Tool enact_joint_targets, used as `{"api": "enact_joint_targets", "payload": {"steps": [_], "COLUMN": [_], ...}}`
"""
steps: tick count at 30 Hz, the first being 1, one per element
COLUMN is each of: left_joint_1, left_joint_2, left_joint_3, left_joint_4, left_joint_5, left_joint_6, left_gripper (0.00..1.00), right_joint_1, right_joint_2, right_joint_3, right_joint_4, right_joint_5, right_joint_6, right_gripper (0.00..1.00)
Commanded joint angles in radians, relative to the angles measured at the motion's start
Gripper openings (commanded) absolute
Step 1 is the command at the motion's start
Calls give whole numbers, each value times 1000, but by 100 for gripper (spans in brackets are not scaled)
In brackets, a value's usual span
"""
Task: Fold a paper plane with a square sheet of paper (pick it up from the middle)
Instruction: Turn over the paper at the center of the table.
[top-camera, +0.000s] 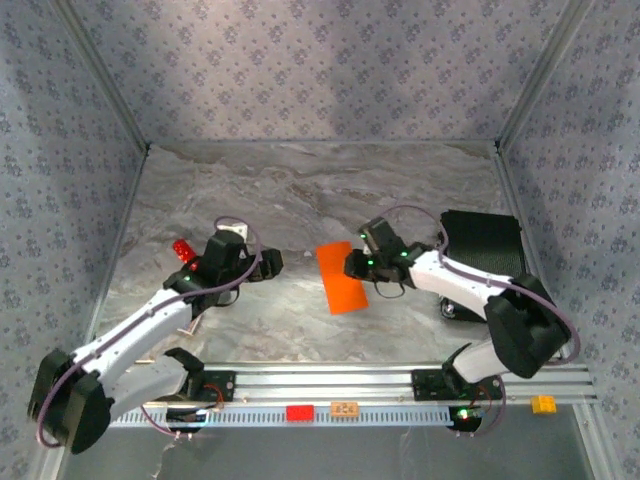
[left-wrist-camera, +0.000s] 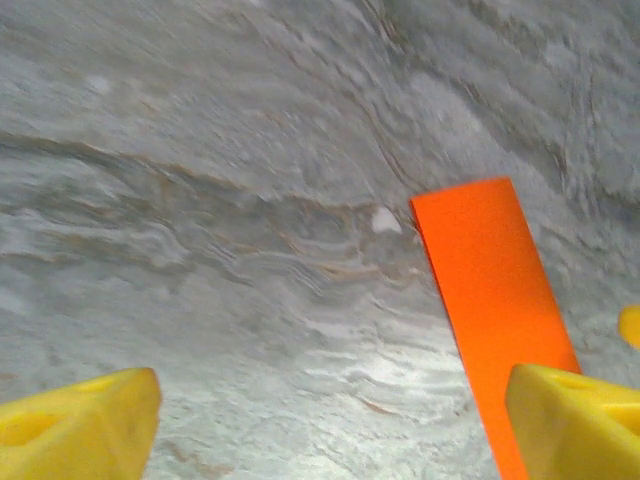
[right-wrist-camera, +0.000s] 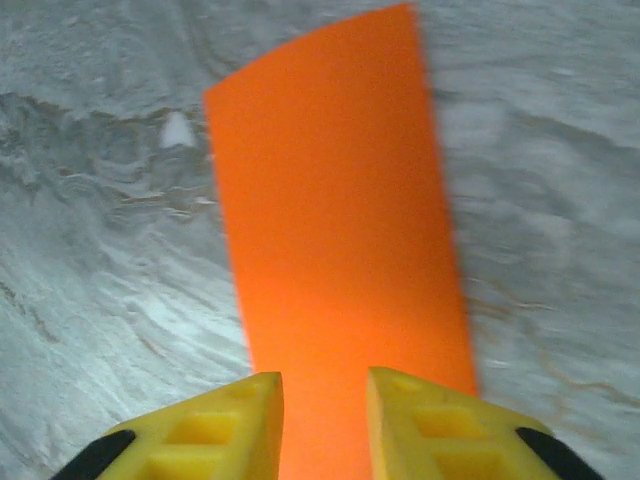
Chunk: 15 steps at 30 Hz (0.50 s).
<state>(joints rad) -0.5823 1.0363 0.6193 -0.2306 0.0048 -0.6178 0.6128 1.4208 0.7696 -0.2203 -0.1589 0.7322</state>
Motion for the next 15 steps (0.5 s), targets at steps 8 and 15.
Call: {"api": "enact_joint_targets", "payload": {"steps": [8, 15], "left_joint_1": [-58, -128], "left_joint_2": [284, 410], "left_joint_3": [115, 178], "left_joint_4": [115, 147], "left_joint_5": [256, 284], "left_joint_6": [-49, -71], "left_gripper": [57, 48], "right_joint_1": [-155, -154], "right_joint_2": [-55, 47], "right_joint_3": [-178, -156], "right_joint_4": [178, 258], "right_joint_5": [-261, -349], "right_joint_6": [77, 80], "right_gripper": [14, 10]}}
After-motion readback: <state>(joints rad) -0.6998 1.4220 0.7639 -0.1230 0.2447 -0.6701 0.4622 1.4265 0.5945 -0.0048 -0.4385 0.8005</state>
